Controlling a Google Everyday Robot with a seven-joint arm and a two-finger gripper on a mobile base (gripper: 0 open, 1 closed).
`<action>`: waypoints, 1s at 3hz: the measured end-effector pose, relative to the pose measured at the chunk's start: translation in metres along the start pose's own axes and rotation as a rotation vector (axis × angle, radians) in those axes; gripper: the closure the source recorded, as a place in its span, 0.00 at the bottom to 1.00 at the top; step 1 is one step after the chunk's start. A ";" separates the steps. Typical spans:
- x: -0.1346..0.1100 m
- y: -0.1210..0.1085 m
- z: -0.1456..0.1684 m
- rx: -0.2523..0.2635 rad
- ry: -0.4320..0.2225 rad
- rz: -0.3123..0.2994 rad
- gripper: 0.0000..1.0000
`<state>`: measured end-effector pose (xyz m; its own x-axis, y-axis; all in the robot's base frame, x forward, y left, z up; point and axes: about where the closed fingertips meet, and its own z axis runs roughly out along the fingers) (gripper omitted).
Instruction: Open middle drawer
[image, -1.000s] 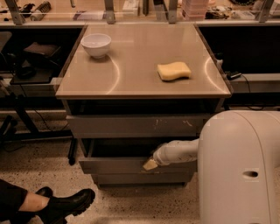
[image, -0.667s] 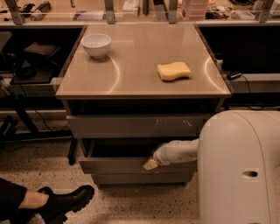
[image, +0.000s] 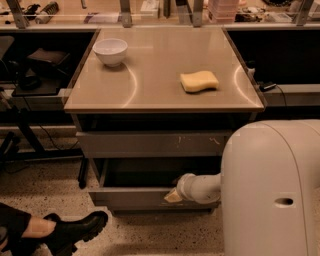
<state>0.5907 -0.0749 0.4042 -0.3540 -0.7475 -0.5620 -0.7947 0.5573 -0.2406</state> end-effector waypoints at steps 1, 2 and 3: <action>0.000 0.000 0.000 0.000 0.000 0.000 1.00; -0.002 0.000 -0.002 0.000 0.000 0.000 1.00; 0.002 0.029 -0.015 -0.007 -0.021 -0.054 1.00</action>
Offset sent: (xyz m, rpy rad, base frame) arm -0.0904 -0.0045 -0.0115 -0.0541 -0.2258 0.1250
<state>0.5591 -0.0658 0.4079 -0.3002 -0.7686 -0.5649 -0.8157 0.5139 -0.2658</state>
